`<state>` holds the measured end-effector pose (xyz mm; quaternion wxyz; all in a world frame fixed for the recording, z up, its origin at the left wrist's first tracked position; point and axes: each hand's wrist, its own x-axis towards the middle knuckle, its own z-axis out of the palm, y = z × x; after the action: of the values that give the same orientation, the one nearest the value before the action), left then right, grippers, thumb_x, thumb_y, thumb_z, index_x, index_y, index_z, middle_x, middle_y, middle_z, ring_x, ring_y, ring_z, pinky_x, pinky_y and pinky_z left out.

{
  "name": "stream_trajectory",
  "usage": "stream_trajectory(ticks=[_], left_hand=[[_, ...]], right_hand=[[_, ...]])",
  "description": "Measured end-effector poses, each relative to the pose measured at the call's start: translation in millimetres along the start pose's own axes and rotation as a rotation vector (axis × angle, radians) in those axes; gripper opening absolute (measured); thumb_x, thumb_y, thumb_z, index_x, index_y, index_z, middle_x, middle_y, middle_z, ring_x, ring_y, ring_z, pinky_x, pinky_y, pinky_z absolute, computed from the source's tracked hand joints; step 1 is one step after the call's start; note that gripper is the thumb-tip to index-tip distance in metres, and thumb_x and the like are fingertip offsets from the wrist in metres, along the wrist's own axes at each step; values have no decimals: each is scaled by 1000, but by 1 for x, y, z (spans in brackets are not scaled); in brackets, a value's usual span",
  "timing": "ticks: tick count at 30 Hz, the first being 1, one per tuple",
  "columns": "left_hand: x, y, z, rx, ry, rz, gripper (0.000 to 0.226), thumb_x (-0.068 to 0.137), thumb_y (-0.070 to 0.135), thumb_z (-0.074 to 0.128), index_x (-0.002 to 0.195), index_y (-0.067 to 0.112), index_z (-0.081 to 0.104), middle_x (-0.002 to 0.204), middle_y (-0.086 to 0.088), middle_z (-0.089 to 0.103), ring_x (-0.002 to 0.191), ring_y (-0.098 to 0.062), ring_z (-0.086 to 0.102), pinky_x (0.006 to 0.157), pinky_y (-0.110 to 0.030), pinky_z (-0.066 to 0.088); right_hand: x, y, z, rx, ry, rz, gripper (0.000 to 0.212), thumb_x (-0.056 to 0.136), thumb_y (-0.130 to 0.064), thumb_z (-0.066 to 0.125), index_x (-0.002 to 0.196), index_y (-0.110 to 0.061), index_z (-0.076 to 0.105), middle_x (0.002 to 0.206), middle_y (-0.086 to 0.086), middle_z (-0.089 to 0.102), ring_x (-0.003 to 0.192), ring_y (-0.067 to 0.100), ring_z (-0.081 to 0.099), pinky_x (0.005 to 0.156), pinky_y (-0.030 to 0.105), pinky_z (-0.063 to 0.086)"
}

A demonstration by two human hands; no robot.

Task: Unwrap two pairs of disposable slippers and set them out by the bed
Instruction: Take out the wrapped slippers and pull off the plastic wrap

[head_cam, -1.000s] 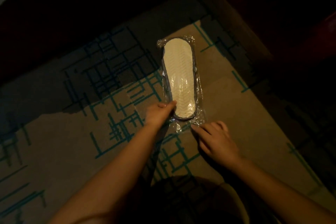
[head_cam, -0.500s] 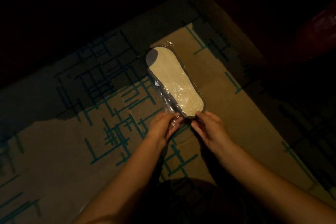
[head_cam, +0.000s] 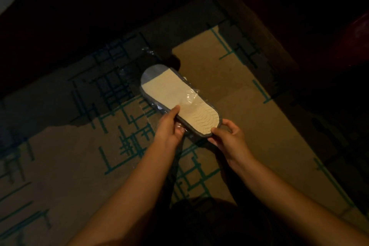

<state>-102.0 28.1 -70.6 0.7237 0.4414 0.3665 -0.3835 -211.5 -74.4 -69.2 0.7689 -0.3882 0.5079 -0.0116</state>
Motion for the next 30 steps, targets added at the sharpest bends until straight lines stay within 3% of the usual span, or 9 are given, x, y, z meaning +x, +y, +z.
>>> stream_trajectory(ticks=[4,7,9,12,14,19,22,26,30], left_hand=[[4,24,-16,-81,22,28,35,85,9,60,119,7,53,90,-13,66,74,-23,68,59,-38,61],[4,25,-19,58,9,55,33,85,11,61,117,8,52,88,-12,67,66,-20,71,59,-36,59],[4,19,-19,214,-2,53,26,83,13,63,108,10,55,85,-9,68,61,-17,70,56,-31,60],[3,9,-18,372,-89,36,26,84,14,63,109,12,54,91,-7,66,76,-19,66,64,-31,60],[2,4,-16,389,-143,38,29,85,20,61,112,14,53,91,-4,67,80,-17,65,65,-30,61],[-10,-23,-19,553,-121,5,4,83,21,64,85,20,62,71,4,71,63,-7,66,51,-22,54],[-17,-47,-26,513,-175,-57,16,86,5,58,99,12,62,90,-5,69,76,-15,66,60,-22,58],[-21,-49,-34,459,-202,-75,23,84,4,60,106,9,62,88,-3,73,72,-12,70,61,-22,59],[-23,-37,-41,509,-331,-147,20,86,2,56,100,15,64,79,4,77,74,-9,72,61,-21,59]], right_hand=[[7,0,-28,54,4,23,22,85,1,48,81,-18,59,87,5,67,81,16,65,50,22,55],[12,3,-40,-146,26,-7,18,82,-8,52,75,-22,60,80,0,65,76,14,64,52,23,50],[16,0,-41,-310,19,-112,17,81,-9,58,90,-22,60,80,-3,63,69,5,65,52,18,49],[19,-12,-37,-492,-138,-130,28,80,-2,63,105,-14,58,79,-3,64,56,-8,63,51,9,48],[18,-17,-34,-486,-205,-80,21,81,-2,63,100,-11,60,79,-2,67,59,-2,66,53,12,51],[17,-18,-22,-273,-77,-37,13,84,-8,61,84,-20,58,81,0,65,69,11,61,52,21,47],[20,-23,-20,-292,-40,31,6,84,-18,61,86,-22,57,90,4,63,77,16,59,59,27,46],[30,-42,-17,-259,9,81,35,80,-43,61,105,-19,58,101,5,63,92,21,59,78,34,49],[38,-55,4,-311,-24,-7,9,82,-18,65,90,-14,62,91,9,68,78,20,65,71,33,53]])
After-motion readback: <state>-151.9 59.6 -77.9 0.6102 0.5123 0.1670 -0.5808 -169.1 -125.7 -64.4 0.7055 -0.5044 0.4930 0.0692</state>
